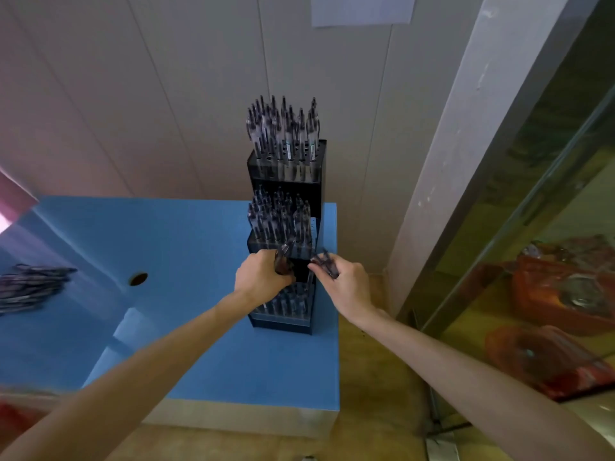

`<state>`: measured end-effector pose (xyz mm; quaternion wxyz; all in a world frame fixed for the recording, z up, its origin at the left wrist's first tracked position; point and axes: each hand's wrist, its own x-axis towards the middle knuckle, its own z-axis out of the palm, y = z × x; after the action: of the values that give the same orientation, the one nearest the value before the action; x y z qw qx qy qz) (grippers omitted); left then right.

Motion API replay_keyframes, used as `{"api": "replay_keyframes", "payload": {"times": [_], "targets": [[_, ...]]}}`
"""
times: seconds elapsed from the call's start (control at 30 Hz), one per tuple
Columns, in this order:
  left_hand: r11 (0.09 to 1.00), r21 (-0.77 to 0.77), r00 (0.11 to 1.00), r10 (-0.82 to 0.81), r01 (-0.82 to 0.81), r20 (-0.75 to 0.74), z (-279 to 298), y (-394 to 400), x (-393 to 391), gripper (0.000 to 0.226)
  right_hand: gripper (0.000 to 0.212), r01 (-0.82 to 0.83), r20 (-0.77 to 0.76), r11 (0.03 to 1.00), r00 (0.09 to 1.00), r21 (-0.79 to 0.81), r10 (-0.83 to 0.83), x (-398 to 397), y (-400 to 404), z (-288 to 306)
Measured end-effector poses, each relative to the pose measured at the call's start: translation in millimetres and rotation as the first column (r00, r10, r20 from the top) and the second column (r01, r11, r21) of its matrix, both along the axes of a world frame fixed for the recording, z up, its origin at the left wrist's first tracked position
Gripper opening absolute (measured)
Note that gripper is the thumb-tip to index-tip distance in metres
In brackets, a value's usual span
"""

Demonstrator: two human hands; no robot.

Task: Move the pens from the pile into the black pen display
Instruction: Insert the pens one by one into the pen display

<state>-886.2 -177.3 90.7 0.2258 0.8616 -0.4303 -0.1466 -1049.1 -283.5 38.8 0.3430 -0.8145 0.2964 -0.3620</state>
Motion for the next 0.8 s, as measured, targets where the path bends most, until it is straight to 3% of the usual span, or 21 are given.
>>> {"api": "replay_keyframes", "payload": {"times": [0.07,0.17,0.33,0.6,0.8], "targets": [[1.0,0.002,1.0,0.017,-0.017,0.0,0.3,0.4,-1.8,0.028,0.034,0.03,-0.059,0.999,0.998,-0.017,-0.031,-0.3,2.1,1.3],[0.999,-0.003,0.999,0.036,-0.036,-0.001,0.8,1.0,-4.7,0.029,0.053,0.105,-0.091,0.993,0.99,-0.055,-0.11,2.1,4.9,4.6],[0.997,0.02,0.997,0.072,-0.071,-0.032,-0.6,-4.8,-4.6,0.025,0.059,0.107,-0.099,0.994,0.99,0.032,-0.103,9.1,6.8,12.7],[0.993,0.094,0.998,0.068,-0.068,0.008,-3.2,-6.9,1.7,0.037,0.051,0.125,-0.205,0.986,0.974,0.114,-0.1,11.0,7.3,17.7],[0.993,0.1,0.998,0.056,-0.056,0.001,-3.1,-6.0,0.6,0.038,0.048,0.134,-0.372,0.987,0.924,0.09,-0.091,21.0,9.7,20.6]]}}
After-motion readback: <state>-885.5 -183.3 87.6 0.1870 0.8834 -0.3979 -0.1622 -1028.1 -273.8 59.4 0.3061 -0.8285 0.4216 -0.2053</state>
